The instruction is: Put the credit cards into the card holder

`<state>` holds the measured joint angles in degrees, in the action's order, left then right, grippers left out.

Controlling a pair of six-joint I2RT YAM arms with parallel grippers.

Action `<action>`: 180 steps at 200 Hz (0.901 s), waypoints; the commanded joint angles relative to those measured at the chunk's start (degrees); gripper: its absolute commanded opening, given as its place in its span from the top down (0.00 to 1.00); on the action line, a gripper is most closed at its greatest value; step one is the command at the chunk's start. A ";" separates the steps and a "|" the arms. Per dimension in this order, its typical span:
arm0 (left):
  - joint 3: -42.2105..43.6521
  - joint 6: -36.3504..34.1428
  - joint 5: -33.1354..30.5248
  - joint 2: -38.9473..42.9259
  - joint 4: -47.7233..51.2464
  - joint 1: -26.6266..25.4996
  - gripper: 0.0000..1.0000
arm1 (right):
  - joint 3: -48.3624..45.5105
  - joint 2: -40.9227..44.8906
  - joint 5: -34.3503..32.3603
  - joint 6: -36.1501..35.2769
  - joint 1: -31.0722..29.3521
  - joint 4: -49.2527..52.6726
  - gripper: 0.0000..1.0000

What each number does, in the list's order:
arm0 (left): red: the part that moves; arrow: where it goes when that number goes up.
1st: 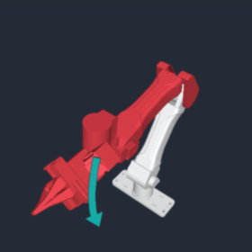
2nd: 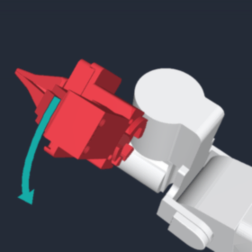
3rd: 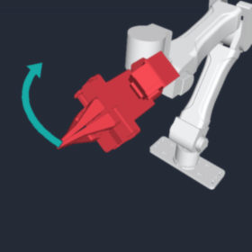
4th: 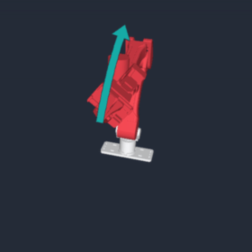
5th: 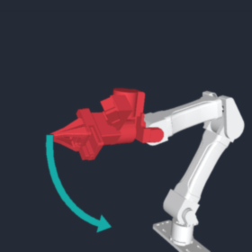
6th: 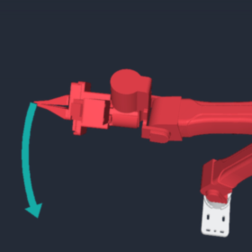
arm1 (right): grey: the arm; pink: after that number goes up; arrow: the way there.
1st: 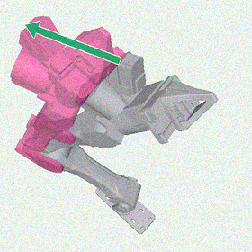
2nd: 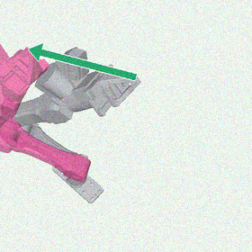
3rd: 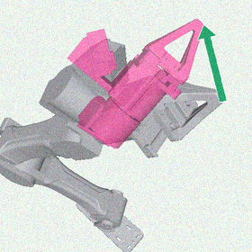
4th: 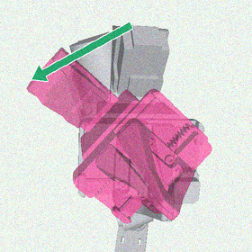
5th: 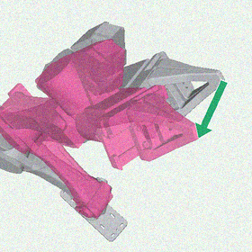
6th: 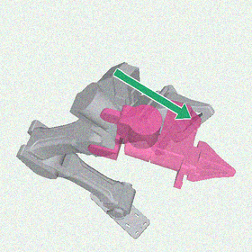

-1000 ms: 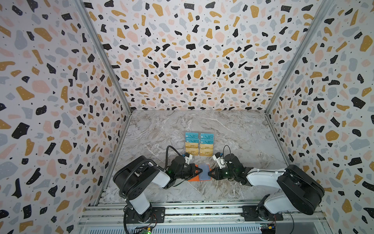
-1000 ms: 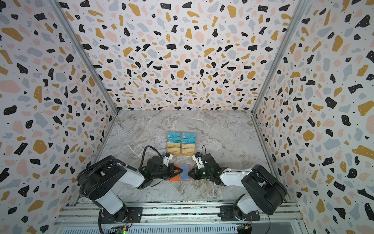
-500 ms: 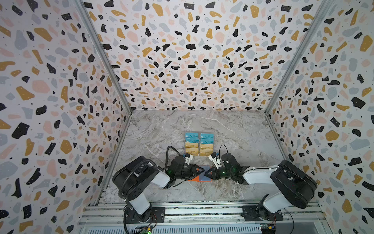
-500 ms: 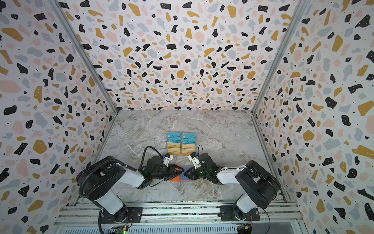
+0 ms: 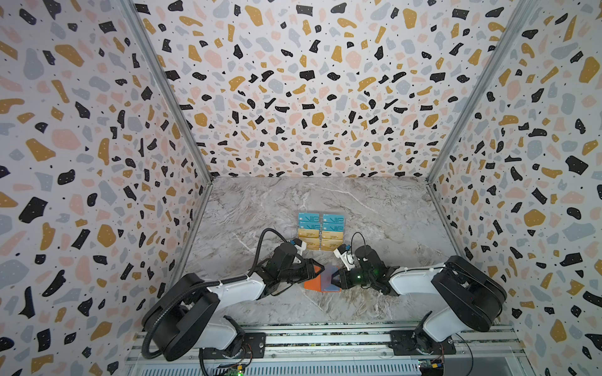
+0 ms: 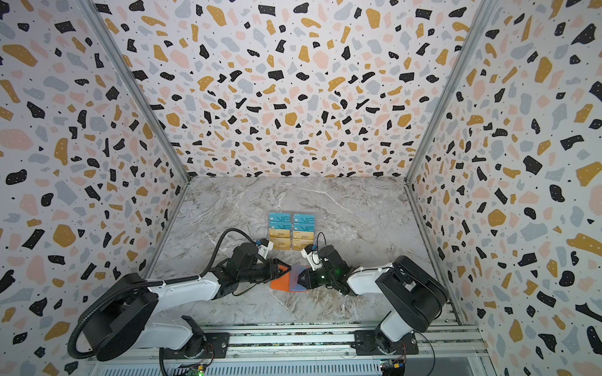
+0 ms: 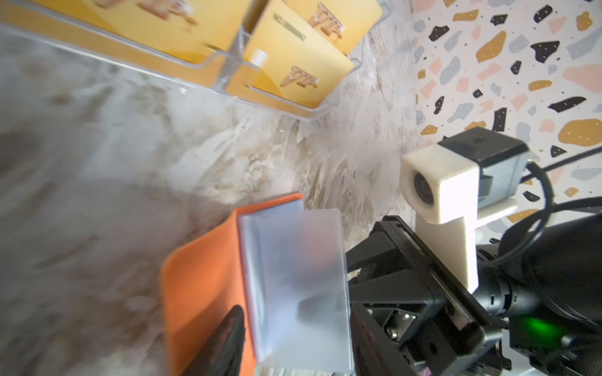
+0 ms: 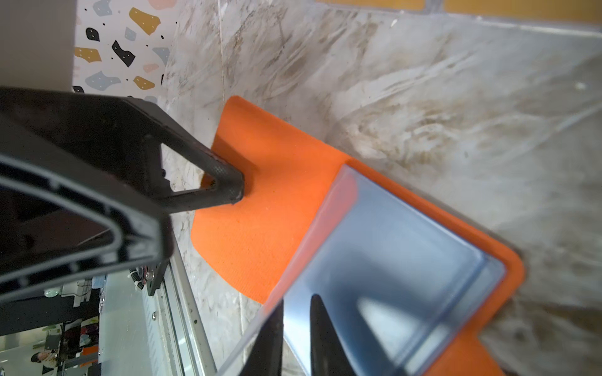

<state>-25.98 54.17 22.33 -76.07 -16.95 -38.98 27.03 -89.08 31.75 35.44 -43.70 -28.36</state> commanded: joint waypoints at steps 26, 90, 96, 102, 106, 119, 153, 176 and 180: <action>-0.99 -2.42 -7.08 7.78 12.20 1.70 0.62 | 5.61 -2.93 0.85 -2.48 -3.38 0.17 0.82; -3.21 -3.11 -6.56 9.45 16.46 1.80 0.75 | 9.03 -8.52 1.45 -2.95 -4.15 0.75 0.82; -3.20 -3.11 -6.29 8.84 15.98 1.80 0.76 | 9.40 -9.08 1.77 -3.15 -4.20 0.99 0.82; -3.28 -3.11 -5.97 8.33 15.60 1.80 0.76 | 9.81 -9.44 1.98 -3.36 -4.23 1.33 0.82; -3.29 -3.11 -5.67 8.04 15.19 1.80 0.77 | 10.01 -9.68 2.08 -3.51 -4.29 1.50 0.82; -3.38 -3.11 -4.71 7.01 13.74 1.72 0.78 | 10.32 -10.04 2.09 -3.62 -4.42 1.78 0.82; -3.46 -4.36 -2.51 2.84 11.42 0.55 0.82 | 10.50 -10.28 1.77 -3.19 -4.44 2.12 0.82; -3.21 -5.54 -2.53 -0.11 11.54 -0.21 0.85 | 10.72 -10.35 1.53 -2.88 -4.54 2.37 0.82; -3.08 -5.65 -2.77 -0.53 11.70 -0.30 0.86 | 10.76 -10.41 1.55 -2.92 -4.55 2.42 0.82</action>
<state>-28.18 50.68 18.41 -74.50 -3.81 -38.48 36.12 -99.39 33.21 33.06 -47.81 -27.44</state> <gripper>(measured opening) 0.155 0.178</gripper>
